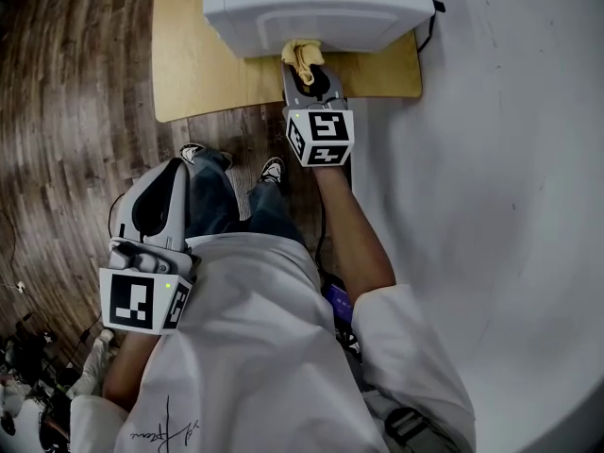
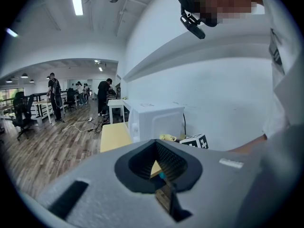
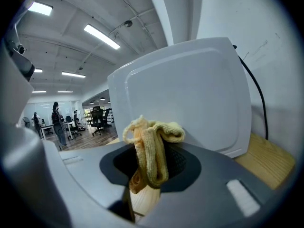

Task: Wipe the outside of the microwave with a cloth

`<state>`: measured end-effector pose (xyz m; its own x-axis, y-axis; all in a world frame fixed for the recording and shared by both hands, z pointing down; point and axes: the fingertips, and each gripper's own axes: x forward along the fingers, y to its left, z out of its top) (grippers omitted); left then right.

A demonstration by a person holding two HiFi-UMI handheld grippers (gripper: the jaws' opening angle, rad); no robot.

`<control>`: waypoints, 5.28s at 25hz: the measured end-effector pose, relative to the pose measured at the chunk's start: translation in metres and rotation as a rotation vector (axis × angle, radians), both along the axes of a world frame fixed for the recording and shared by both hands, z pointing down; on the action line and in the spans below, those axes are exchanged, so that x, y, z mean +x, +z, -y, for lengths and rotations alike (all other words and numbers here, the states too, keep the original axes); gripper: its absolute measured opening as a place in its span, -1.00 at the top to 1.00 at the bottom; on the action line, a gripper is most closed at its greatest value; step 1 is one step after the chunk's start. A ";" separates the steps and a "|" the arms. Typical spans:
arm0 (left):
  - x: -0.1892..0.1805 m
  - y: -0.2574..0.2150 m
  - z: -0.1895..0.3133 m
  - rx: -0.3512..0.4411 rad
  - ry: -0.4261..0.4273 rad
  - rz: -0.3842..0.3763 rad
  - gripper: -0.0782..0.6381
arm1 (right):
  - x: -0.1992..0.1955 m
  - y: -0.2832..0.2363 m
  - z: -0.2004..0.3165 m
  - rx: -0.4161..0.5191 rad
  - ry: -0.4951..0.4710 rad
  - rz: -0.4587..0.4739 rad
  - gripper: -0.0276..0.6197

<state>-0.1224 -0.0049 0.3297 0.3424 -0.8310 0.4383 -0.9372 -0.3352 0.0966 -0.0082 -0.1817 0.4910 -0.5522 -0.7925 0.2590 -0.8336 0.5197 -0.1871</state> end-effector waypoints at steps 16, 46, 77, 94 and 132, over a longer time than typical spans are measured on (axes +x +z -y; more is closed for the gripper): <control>-0.017 0.001 -0.004 -0.010 -0.036 0.012 0.81 | -0.044 0.011 -0.011 -0.010 -0.072 0.000 0.56; 0.010 -0.002 -0.005 -0.005 0.003 -0.086 0.80 | -0.043 -0.009 -0.046 -0.001 -0.170 0.039 0.56; 0.023 0.000 -0.017 -0.039 0.006 -0.098 0.80 | 0.160 0.036 0.038 -0.023 0.267 -0.080 0.56; 0.021 0.013 -0.022 -0.071 0.032 -0.104 0.80 | 0.130 0.038 0.031 -0.051 0.203 -0.030 0.56; -0.021 0.010 -0.027 -0.063 -0.039 -0.106 0.80 | -0.004 0.037 0.001 -0.103 0.110 0.044 0.56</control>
